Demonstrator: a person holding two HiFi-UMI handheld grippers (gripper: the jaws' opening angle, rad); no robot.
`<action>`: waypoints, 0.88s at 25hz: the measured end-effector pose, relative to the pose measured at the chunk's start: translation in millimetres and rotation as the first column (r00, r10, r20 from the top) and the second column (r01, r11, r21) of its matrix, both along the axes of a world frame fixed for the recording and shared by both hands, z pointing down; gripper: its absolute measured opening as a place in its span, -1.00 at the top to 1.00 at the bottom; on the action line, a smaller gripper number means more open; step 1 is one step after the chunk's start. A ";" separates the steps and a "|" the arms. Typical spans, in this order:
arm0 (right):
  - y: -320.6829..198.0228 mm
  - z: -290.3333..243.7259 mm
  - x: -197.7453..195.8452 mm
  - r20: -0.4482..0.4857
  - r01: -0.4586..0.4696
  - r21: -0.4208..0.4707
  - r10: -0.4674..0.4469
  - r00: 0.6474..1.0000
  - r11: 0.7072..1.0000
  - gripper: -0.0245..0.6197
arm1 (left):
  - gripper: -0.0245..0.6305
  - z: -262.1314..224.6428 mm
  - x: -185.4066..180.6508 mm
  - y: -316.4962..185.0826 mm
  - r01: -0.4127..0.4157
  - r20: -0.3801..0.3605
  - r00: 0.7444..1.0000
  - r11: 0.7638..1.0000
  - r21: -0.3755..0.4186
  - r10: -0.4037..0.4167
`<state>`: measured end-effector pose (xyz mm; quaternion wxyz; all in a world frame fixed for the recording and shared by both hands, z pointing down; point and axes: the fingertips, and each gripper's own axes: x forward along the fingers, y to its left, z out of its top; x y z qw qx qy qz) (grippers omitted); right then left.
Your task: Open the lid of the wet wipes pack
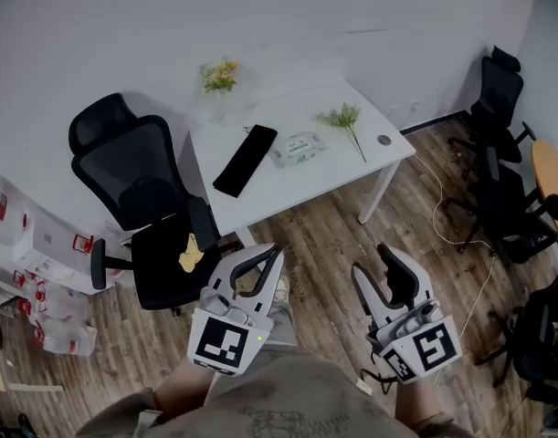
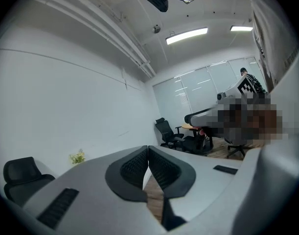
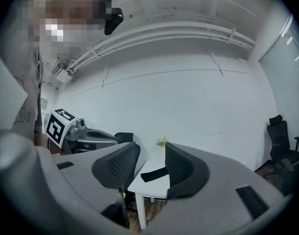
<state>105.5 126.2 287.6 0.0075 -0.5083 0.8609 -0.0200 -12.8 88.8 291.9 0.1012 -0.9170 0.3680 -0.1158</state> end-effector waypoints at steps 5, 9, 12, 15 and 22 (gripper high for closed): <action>-51.1 16.2 -5.4 -0.036 0.002 -0.041 -0.004 0.999 0.999 0.34 | 0.87 1.8 -0.9 -53.6 -0.005 -0.019 1.000 1.000 -0.011 0.005; -103.7 22.7 -8.5 -0.055 0.000 -0.071 -0.004 0.998 0.997 0.34 | 0.87 5.9 -3.7 -106.6 -0.001 -0.022 1.000 1.000 -0.030 0.000; -145.6 29.5 -11.2 -0.082 -0.014 -0.104 0.006 0.997 0.995 0.34 | 0.87 12.0 -8.6 -146.3 0.003 -0.019 1.000 0.998 -0.059 -0.005; -186.2 38.1 -18.6 -0.106 -0.011 -0.141 -0.004 0.994 0.990 0.34 | 0.87 19.4 -14.5 -183.9 0.000 -0.003 1.000 0.996 -0.084 0.000; -276.8 55.8 -35.8 -0.156 -0.011 -0.207 -0.022 0.988 0.978 0.34 | 0.87 39.9 -23.0 -270.9 -0.013 0.021 1.000 0.990 -0.141 0.016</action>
